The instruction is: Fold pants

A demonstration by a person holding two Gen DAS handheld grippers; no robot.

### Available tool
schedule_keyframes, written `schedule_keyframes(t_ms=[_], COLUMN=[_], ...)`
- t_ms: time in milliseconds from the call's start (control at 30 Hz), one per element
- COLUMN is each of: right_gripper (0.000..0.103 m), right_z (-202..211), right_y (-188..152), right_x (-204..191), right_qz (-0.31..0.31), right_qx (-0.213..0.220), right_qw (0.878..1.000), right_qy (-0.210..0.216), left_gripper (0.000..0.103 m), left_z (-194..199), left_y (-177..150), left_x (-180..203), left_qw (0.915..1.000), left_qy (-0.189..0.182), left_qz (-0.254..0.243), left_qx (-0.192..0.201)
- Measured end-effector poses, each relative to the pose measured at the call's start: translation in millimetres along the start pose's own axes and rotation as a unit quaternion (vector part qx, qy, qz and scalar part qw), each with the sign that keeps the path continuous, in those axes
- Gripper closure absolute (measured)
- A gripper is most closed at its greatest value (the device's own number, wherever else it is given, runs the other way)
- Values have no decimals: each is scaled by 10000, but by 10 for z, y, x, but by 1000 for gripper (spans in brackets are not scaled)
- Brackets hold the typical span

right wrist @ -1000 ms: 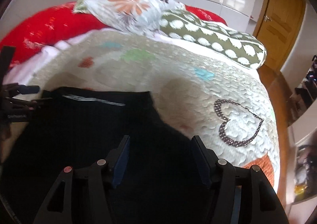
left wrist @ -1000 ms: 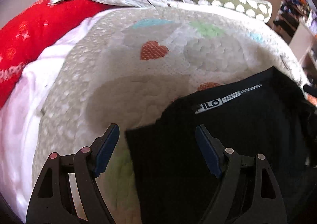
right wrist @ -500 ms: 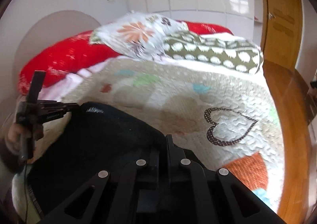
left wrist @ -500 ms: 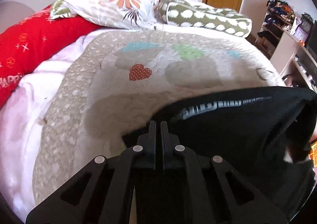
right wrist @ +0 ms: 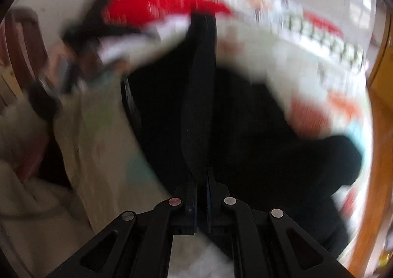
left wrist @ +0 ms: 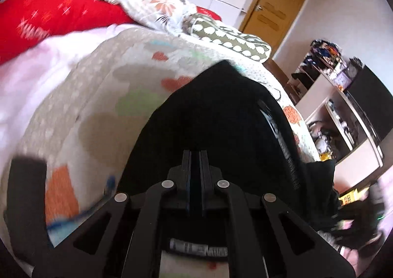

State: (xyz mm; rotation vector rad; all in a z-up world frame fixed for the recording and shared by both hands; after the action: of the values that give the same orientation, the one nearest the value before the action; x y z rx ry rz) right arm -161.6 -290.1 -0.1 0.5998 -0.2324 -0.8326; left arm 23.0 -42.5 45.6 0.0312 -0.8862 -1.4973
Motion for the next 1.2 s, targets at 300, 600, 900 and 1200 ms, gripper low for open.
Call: schedule_keyframes(t_ms=[300, 600, 900, 1200], right_gripper=[43, 38, 90, 87], right_z=[517, -352, -492, -1148], right_y=[395, 1568, 2045, 1905], right_x=[51, 951, 554, -717], right_qz=[-531, -1537, -906, -485], right_qx=[1311, 1361, 1508, 775], right_qw=[9897, 9781, 9822, 9858], right_qy=[227, -348, 650, 1405], left_gripper=[60, 60, 60, 43], left_z=[-111, -280, 371, 522], left_y=[-323, -277, -86, -185], left_x=[-238, -551, -886, -930], left_qw=[9993, 9947, 9889, 9860], left_qy=[331, 1011, 1265, 1091], left_qz=[139, 174, 528, 1050], left_qx=[-143, -113, 574, 702])
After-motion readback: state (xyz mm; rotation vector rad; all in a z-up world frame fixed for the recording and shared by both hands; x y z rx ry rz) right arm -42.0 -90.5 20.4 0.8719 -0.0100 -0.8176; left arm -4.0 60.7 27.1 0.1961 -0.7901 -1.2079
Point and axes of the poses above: each gripper's, at about its wrist camera, not at the fingertips, and z roughly against the way its jaws point, x to its right, y to its top, the point moved 7 cm from there along -z, roughly the way its jaws point, and after that the axes turned 15 degrees about z, right-handed, at the moved point
